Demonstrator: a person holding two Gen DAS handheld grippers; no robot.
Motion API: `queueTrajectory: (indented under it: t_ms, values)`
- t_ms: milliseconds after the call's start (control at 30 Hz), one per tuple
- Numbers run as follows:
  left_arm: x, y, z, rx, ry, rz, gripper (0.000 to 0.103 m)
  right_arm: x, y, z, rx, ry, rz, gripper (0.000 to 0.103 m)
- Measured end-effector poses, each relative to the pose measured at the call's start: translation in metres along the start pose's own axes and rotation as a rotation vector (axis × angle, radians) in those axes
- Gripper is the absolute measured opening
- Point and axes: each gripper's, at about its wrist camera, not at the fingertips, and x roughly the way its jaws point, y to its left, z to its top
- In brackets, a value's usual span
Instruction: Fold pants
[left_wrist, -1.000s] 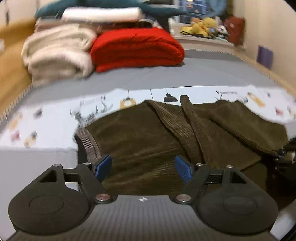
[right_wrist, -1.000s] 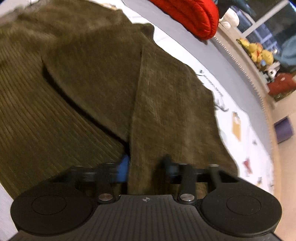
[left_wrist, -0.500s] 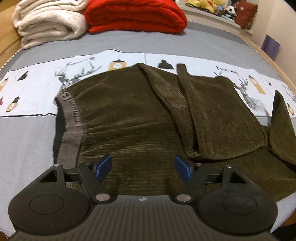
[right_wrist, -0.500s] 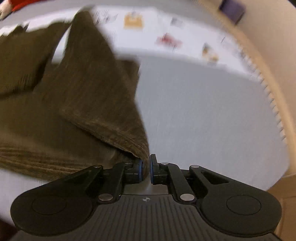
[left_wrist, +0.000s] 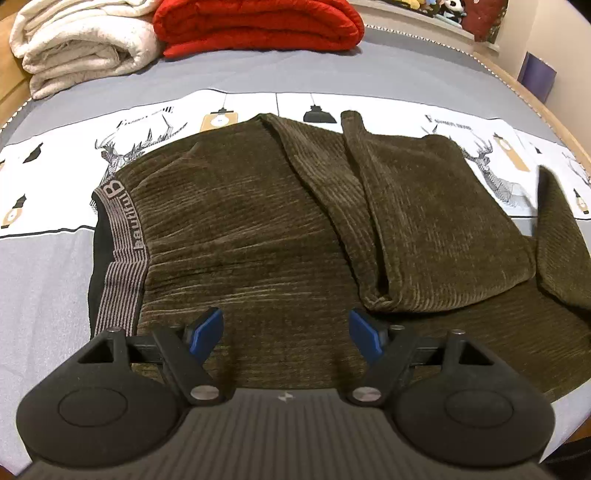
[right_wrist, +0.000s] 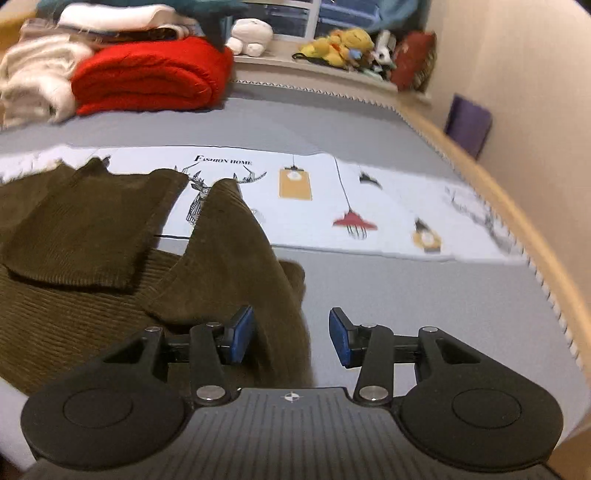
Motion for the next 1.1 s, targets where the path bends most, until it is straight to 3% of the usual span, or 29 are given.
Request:
queueTrajectory:
  t_ms: [67, 100, 167, 233, 300, 400, 633, 700, 800, 833, 900, 967, 1100]
  values:
    - [0.002, 0.003, 0.0, 0.001, 0.006, 0.005, 0.08, 0.019, 0.003, 0.005, -0.003, 0.035, -0.136, 0.047]
    - [0.003, 0.004, 0.0, -0.001, 0.007, 0.007, 0.08, 0.023, 0.002, 0.008, 0.013, 0.024, -0.123, 0.046]
    - [0.003, 0.009, 0.002, -0.011, 0.007, 0.009, 0.08, 0.026, 0.011, 0.011, 0.02, -0.007, 0.008, 0.046]
    - [0.004, 0.013, 0.004, -0.033, 0.007, 0.008, 0.08, 0.031, 0.041, 0.011, -0.1, -0.001, 0.12, 0.046]
    - [0.004, 0.016, 0.005, -0.05, 0.007, 0.001, 0.08, 0.036, 0.077, 0.011, -0.269, -0.012, 0.166, 0.046]
    - [0.003, 0.016, 0.006, -0.047, 0.005, -0.002, 0.08, 0.048, 0.114, 0.012, -0.374, 0.022, 0.244, 0.046]
    - [0.007, 0.023, 0.002, -0.05, 0.025, 0.008, 0.08, 0.067, 0.156, -0.003, -0.553, 0.134, 0.243, 0.047]
    - [0.006, 0.027, 0.001, -0.057, 0.024, 0.008, 0.08, 0.067, 0.161, -0.006, -0.582, 0.122, 0.221, 0.047]
    - [0.007, 0.028, 0.001, -0.061, 0.028, 0.009, 0.08, 0.072, 0.155, -0.002, -0.537, 0.127, 0.198, 0.043]
    - [0.007, 0.027, 0.0, -0.06, 0.029, 0.01, 0.08, 0.072, 0.155, -0.002, -0.526, 0.131, 0.188, 0.025]
    - [0.007, 0.025, 0.001, -0.053, 0.031, 0.011, 0.08, 0.072, 0.141, 0.002, -0.464, 0.136, 0.18, 0.008]
    - [0.007, 0.021, 0.001, -0.048, 0.031, 0.01, 0.08, 0.064, 0.121, 0.01, -0.365, 0.083, 0.166, 0.007]
    - [0.006, 0.011, 0.002, -0.036, 0.025, 0.0, 0.08, 0.034, 0.032, 0.026, 0.057, -0.054, 0.094, 0.007]
